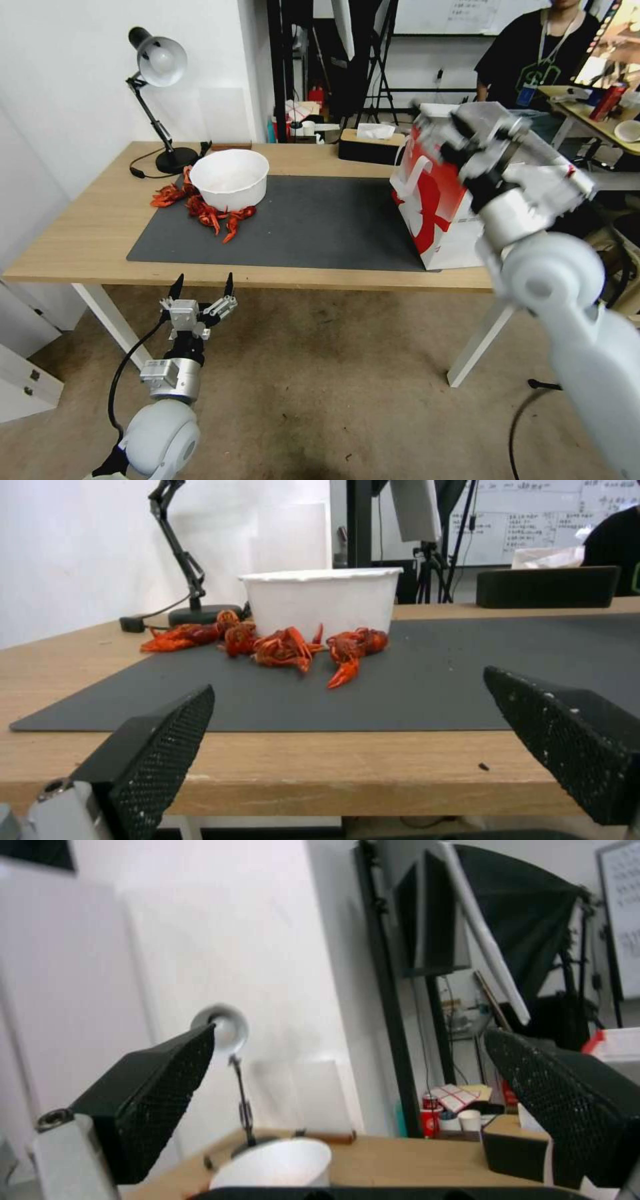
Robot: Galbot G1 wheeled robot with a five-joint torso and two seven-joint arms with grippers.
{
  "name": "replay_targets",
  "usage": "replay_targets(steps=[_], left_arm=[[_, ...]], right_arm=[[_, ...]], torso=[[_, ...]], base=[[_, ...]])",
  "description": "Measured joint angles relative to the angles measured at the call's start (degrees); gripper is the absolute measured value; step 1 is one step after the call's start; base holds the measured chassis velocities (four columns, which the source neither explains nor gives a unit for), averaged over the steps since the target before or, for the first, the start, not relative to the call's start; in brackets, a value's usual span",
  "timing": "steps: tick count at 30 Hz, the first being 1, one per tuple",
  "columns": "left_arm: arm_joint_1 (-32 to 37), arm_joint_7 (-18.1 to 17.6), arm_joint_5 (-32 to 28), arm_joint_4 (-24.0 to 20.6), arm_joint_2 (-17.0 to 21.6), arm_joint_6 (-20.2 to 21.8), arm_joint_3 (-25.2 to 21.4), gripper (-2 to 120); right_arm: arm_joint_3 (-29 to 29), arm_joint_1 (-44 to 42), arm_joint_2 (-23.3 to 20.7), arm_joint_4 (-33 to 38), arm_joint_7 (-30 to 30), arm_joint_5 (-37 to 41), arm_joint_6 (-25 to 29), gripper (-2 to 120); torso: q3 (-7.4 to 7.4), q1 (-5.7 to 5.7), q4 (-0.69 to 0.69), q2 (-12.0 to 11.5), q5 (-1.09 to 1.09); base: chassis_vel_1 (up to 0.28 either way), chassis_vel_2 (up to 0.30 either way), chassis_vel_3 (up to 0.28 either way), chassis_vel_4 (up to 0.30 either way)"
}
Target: Close the takeout container lid, then place the container into the takeout bag.
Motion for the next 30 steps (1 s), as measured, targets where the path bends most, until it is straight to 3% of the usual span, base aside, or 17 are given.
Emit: replay_targets(steps=[1,6,11,16,30], left_arm=[[0.0,0.0,0.0,0.0,-0.1,0.0,0.0,100],[-0.1,0.0,0.1,0.0,-0.4,0.0,0.0,100],[-0.1,0.0,0.1,0.1,-0.8,0.0,0.0,100],[-0.1,0.0,0.1,0.1,-1.0,0.0,0.1,100],[0.0,0.0,0.0,0.1,-1.3,0.1,0.1,100]], right_arm=[[-0.3,-2.1,0.0,0.5,-1.3,-5.9,0.7,100],[-0.1,-5.6,0.0,0.9,-0.9,-15.1,0.8,100],[-0.4,-13.7,1.0,2.5,4.7,-25.4,0.8,100],[-2.1,-23.1,3.8,0.8,10.5,-35.9,6.4,100],[-6.6,-32.5,7.9,-3.1,18.8,-43.4,13.7,100]], torso=[[0.0,0.0,0.01,0.0,-0.02],[0.0,0.01,0.0,0.0,-0.01],[0.0,0.0,0.0,0.0,-0.01],[0.01,0.0,-0.01,0.0,0.01],[0.0,0.0,0.0,0.0,-0.01]], base=[[0.0,0.0,0.0,0.0],[0.0,0.0,0.0,0.0],[0.0,0.0,0.0,0.0],[0.0,0.0,0.0,0.0],[0.0,0.0,0.0,0.0]])
